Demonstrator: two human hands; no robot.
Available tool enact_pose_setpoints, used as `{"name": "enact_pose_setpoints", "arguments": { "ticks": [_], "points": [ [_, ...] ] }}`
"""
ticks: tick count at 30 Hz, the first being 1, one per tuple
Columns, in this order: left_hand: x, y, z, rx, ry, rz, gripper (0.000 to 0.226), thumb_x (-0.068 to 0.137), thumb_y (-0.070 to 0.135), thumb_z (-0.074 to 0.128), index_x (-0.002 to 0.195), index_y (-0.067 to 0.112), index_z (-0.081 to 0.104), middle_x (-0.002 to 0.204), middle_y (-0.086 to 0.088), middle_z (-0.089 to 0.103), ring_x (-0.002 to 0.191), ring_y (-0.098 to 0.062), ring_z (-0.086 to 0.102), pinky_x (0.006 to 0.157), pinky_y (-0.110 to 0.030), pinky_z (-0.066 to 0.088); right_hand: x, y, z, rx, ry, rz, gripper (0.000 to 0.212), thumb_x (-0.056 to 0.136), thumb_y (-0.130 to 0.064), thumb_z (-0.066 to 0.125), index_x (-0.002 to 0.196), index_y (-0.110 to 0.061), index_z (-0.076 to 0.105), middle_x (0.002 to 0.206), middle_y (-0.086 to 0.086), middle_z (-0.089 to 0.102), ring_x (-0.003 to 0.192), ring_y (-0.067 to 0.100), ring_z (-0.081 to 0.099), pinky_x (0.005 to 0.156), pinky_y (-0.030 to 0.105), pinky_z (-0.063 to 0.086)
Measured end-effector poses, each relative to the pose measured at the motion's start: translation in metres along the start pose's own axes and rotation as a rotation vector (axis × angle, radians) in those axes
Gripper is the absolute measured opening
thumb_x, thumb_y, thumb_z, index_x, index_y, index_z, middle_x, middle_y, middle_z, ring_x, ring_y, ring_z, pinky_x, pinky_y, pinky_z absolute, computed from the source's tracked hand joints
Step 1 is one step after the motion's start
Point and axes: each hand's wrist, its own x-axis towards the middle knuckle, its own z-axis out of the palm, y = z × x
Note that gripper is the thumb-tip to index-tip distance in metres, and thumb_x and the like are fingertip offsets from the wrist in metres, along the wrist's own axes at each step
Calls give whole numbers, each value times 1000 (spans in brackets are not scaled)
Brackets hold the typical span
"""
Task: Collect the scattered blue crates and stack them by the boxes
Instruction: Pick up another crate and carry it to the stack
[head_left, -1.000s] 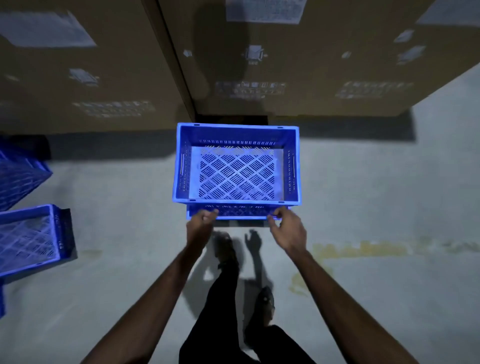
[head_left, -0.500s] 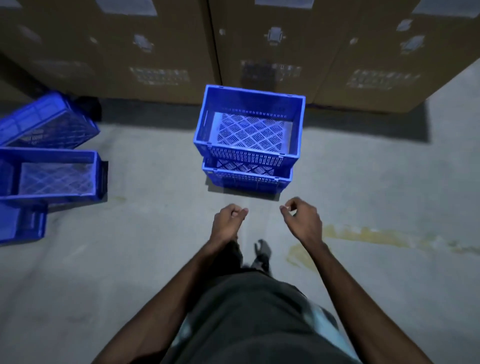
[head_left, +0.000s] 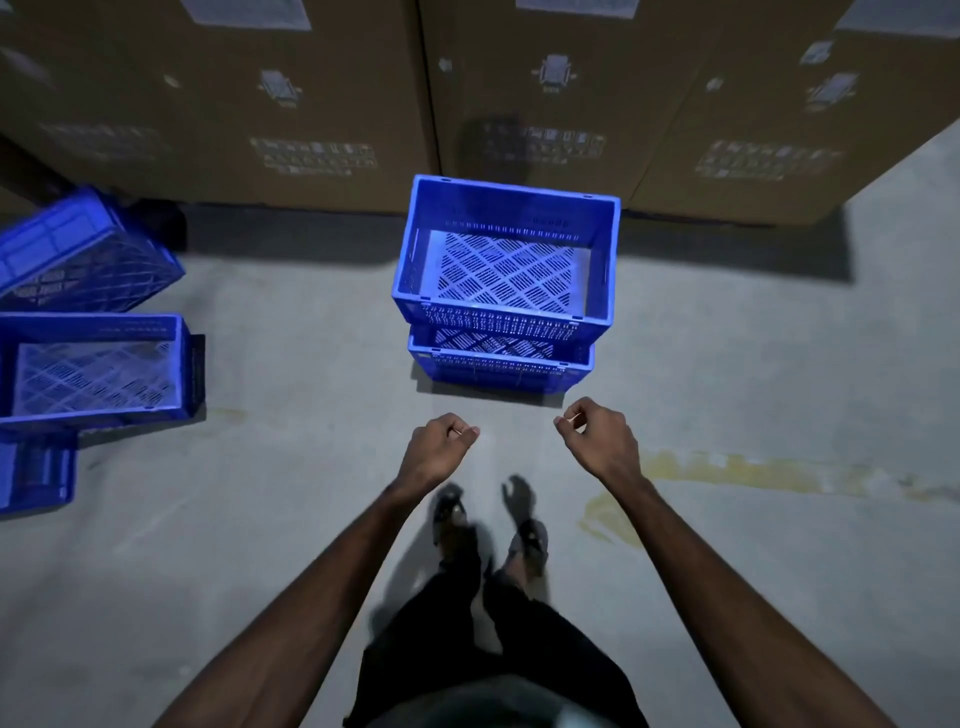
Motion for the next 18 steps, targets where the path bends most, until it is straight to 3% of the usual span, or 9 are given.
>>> {"name": "enact_pose_setpoints", "arguments": {
  "ticks": [5,7,11,15,18],
  "points": [
    [100,-6,-25,334,20,248,18,94,43,61,91,25,60,91,7,69,88,-20,66,77,-37,53,91,-20,26,-13,98,-83,17,93,-40,62,96,-23,62,99,-3,70,96,26,64,73,35,47],
    [152,-6,-28,554,91,399,19,93,37,62,105,22,61,105,-1,69,98,-29,64,80,-41,51,134,-25,45,-44,156,-155,23,95,-40,62,109,-20,62,111,0,68,104,25,61,78,37,47],
    [248,-2,-22,850,293,569,44,99,35,59,136,13,53,133,-11,59,115,-35,58,88,-48,47,218,-26,97,-201,261,-342,47,99,-42,59,136,-13,54,133,8,60,122,31,55,94,47,51],
    [320,-16,3,994,345,690,60,103,42,52,156,18,36,160,-12,40,143,-33,42,110,-50,40,273,-7,147,-308,340,-402,63,105,-44,47,157,-12,36,163,8,39,152,26,34,121,50,31],
    [357,-27,27,1095,329,750,64,106,43,45,161,19,27,164,-14,34,149,-35,35,122,-51,29,304,16,170,-445,397,-464,63,107,-46,42,160,-12,33,166,8,34,154,27,29,126,52,17]
  ]
}}
